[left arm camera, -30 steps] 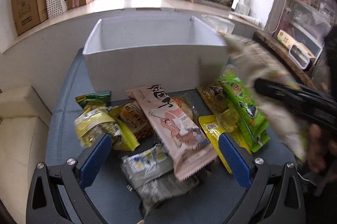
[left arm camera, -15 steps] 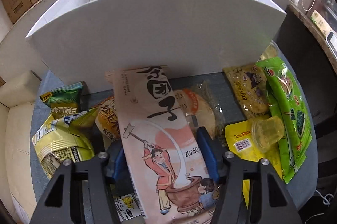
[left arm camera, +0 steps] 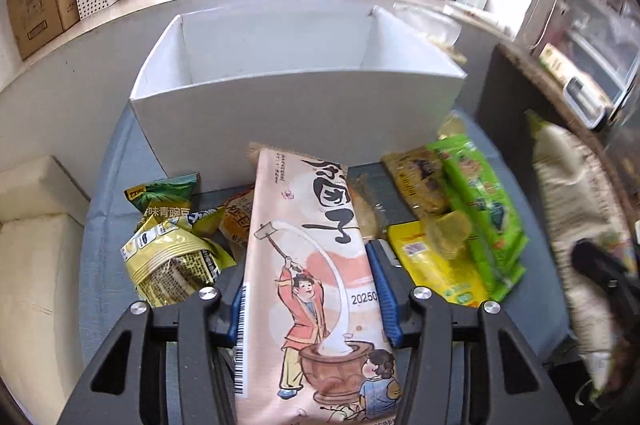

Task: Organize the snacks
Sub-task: 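Carry both pastry bars into the white box and open both tools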

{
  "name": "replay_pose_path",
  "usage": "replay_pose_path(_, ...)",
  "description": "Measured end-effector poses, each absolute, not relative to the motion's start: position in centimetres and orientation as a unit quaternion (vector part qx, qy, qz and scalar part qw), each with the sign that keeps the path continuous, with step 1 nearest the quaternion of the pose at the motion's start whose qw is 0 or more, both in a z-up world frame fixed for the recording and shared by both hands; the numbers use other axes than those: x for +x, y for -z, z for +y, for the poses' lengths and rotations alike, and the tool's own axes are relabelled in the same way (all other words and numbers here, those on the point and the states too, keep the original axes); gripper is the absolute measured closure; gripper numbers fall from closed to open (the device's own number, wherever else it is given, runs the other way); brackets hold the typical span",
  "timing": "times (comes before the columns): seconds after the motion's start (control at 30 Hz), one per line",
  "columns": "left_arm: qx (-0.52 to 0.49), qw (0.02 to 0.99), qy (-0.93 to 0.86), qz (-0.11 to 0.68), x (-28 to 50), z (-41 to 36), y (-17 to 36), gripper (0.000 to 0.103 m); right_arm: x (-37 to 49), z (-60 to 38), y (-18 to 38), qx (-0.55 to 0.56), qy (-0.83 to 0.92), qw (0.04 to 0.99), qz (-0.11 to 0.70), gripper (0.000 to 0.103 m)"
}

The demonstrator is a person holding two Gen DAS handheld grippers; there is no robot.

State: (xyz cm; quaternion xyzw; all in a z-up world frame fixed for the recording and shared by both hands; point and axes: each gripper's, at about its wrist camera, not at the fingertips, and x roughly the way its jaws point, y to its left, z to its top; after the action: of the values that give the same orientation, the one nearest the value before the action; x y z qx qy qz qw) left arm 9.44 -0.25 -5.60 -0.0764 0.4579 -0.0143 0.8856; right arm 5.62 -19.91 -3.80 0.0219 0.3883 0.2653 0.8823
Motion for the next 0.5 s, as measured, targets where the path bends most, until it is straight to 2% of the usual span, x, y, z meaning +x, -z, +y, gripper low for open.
replay_pose_path(0.23,-0.09,0.911,0.02,0.402,7.9,2.4,-0.4,0.047,6.8,-18.1,2.7,0.017,-0.285,0.88,0.379,0.066)
replay_pose_path(0.5,-0.088,0.92,-0.007,0.381,11.3,5.0,-5.6,0.047,11.3,-14.6,-1.9,0.008,-0.314,0.887,0.338,0.066)
